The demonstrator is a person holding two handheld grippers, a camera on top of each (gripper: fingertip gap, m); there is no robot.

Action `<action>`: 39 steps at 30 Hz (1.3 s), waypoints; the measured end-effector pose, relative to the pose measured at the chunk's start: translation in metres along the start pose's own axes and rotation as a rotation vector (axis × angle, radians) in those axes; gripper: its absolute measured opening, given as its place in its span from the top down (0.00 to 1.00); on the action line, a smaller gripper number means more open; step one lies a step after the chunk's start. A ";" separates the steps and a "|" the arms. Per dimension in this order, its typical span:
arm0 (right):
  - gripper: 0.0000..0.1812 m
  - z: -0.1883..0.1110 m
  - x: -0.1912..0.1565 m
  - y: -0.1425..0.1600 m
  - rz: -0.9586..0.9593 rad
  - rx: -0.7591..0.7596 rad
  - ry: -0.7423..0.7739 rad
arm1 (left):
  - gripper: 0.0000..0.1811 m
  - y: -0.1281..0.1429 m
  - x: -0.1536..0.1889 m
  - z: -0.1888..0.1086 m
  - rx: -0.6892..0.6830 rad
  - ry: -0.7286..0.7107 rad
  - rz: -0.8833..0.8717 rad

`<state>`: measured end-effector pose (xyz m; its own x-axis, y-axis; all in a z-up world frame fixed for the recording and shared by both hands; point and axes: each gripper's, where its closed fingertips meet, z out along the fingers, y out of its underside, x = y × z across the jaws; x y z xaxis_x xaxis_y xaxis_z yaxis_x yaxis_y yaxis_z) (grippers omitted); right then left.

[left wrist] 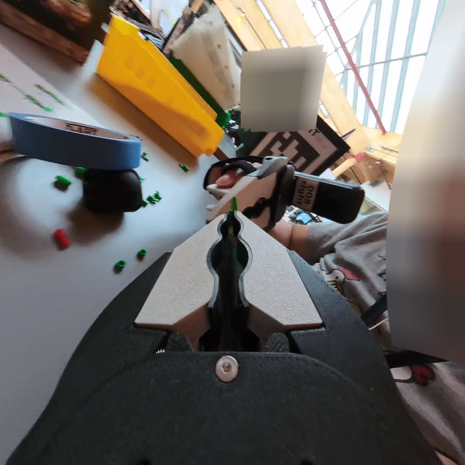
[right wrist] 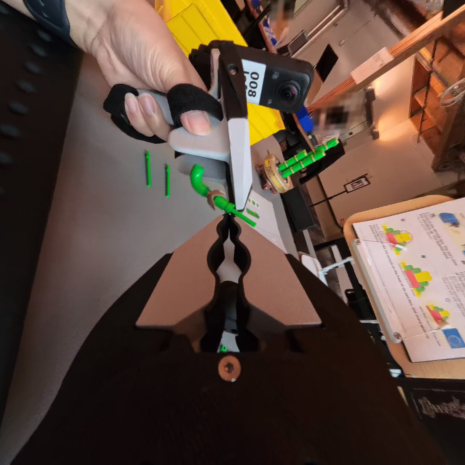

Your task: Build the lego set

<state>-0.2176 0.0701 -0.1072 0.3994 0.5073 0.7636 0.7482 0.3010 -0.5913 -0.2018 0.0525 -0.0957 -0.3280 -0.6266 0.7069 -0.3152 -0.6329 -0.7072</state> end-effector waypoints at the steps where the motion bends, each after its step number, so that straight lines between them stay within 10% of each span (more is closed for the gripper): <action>1: 1.00 0.000 -0.002 0.002 0.016 -0.003 -0.020 | 1.00 0.001 0.002 0.002 -0.007 0.012 -0.006; 20: 0.73 0.014 0.003 0.002 0.338 0.036 -0.037 | 1.00 -0.036 -0.023 -0.022 0.242 -0.109 -0.023; 39: 0.78 0.024 0.013 0.019 0.349 -0.116 0.065 | 1.00 -0.039 -0.036 -0.015 0.278 -0.242 0.036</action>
<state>-0.2112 0.1020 -0.1145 0.6707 0.5101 0.5385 0.6150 0.0235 -0.7882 -0.1912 0.1065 -0.0943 -0.1037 -0.7190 0.6872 -0.0425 -0.6871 -0.7253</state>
